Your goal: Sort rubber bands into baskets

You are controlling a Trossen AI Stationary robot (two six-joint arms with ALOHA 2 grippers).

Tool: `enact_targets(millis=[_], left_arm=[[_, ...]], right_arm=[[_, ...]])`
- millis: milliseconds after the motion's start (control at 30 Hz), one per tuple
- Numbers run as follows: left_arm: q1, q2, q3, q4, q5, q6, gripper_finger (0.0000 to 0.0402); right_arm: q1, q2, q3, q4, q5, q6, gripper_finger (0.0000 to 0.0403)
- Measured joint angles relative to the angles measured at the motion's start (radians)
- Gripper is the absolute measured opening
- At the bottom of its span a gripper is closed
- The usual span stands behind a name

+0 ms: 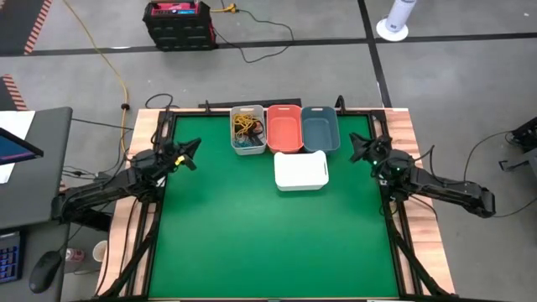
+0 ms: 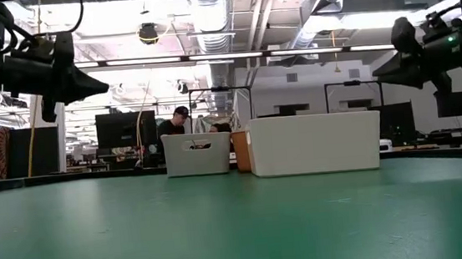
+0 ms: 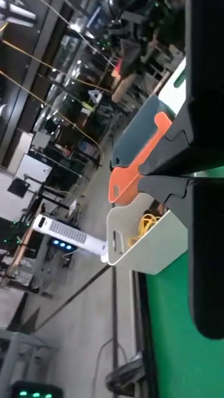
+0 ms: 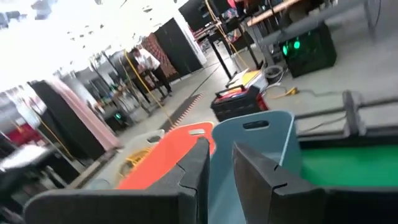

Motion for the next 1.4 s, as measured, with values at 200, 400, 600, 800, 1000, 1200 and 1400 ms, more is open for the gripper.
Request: enact_targets(millis=[200, 400, 600, 800, 1000, 1200, 1400], left_arm=[[0.000, 0.000, 0.001, 0.000, 0.040, -0.131, 0.0000], [0.000, 0.000, 0.003, 0.011, 0.054, -0.380, 0.0000], [0.011, 0.021, 0.004, 0.070, -0.018, -0.573, 0.0000], [0.015, 0.179, 0.088, 0.160, 0.059, -0.604, 0.0000], [0.026, 0.501, 0.291, 0.140, 0.071, -0.490, 0.0000], [0.129, 0.851, 0.556, -0.068, 0.248, -0.465, 0.0000], [0.229, 1.138, 0.825, -0.183, 0.508, -0.262, 0.0000]], right_arm=[[-0.001, 0.000, 0.000, 0.003, 0.000, 0.142, 0.0098], [-0.002, 0.000, 0.001, 0.031, -0.028, 0.317, 0.0098], [-0.010, 0.000, 0.002, 0.107, -0.201, 0.358, 0.0098], [-0.021, 0.006, 0.032, 0.098, -0.390, 0.370, 0.0097], [-0.021, 0.069, 0.117, 0.030, -0.405, 0.247, 0.0097], [-0.034, 0.172, 0.195, -0.060, -0.394, 0.139, 0.0097], [-0.093, 0.274, 0.250, -0.065, -0.446, 0.128, 0.0097]])
